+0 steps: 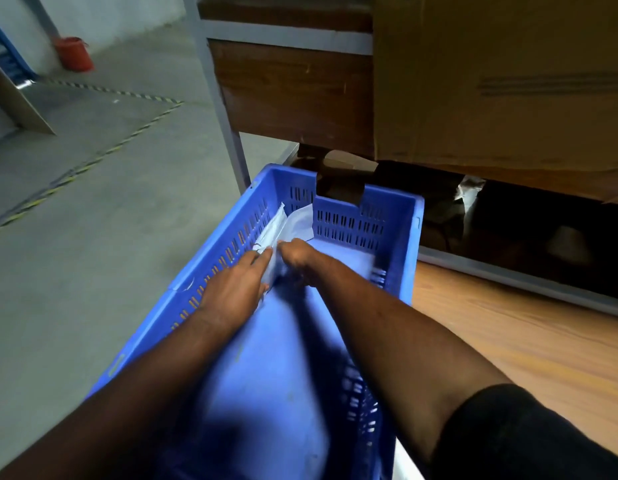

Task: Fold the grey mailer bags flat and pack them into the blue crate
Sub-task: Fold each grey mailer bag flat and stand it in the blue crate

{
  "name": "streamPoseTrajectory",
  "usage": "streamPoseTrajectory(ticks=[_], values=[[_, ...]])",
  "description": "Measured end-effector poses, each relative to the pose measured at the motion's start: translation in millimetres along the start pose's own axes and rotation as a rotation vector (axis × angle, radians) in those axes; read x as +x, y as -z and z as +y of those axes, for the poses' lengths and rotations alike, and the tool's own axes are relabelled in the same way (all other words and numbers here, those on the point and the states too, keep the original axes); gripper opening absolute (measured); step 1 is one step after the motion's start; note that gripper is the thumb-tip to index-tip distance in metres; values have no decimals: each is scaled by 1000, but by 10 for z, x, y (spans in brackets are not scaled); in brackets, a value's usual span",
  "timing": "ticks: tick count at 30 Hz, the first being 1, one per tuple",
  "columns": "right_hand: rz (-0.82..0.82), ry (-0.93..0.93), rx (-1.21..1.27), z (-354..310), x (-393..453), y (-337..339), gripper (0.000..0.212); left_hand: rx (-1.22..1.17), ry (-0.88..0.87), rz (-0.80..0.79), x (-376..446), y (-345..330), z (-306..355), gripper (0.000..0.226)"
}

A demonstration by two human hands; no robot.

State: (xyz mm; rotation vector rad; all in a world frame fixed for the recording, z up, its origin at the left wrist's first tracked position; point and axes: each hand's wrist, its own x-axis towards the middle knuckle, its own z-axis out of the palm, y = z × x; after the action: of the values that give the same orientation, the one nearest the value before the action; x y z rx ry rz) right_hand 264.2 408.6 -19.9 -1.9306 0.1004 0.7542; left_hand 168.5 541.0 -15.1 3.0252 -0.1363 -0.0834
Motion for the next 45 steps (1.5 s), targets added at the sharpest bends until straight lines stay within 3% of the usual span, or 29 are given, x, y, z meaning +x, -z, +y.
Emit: streamPoseTrajectory(ticks=[3, 5, 7, 10, 14, 19, 23, 28, 31, 39, 45], values=[[95, 72, 1, 111, 106, -21, 38, 214, -127, 79, -17, -58, -57, 85], [84, 79, -3, 128, 135, -37, 28, 354, -118, 125, -32, -28, -10, 90], [46, 75, 15, 125, 140, -55, 40, 448, -82, 164, -11, -50, 22, 99], [23, 62, 34, 121, 124, -75, 48, 354, -18, 134, 13, -49, 66, 98], [14, 90, 108, 83, 155, -110, 39, 194, 28, -90, -39, -137, 97, 93], [-107, 6, 106, 102, 84, -164, 59, 138, 2, -48, -54, -179, -8, 93], [-96, 20, 107, 74, 101, -181, 66, 308, -66, -76, -135, -188, -48, 108], [-102, -30, 95, 96, 134, -185, 65, 717, -175, -98, -123, 0, -16, 75], [-99, -31, 114, 126, 141, -194, 68, 817, -205, -85, -11, 76, -62, 65], [-38, 0, 115, 149, 132, -179, 52, 739, -165, -63, 125, 60, -15, 62], [116, 98, -212, -56, -121, 38, 42, 582, -133, -131, -125, 119, -43, 83]])
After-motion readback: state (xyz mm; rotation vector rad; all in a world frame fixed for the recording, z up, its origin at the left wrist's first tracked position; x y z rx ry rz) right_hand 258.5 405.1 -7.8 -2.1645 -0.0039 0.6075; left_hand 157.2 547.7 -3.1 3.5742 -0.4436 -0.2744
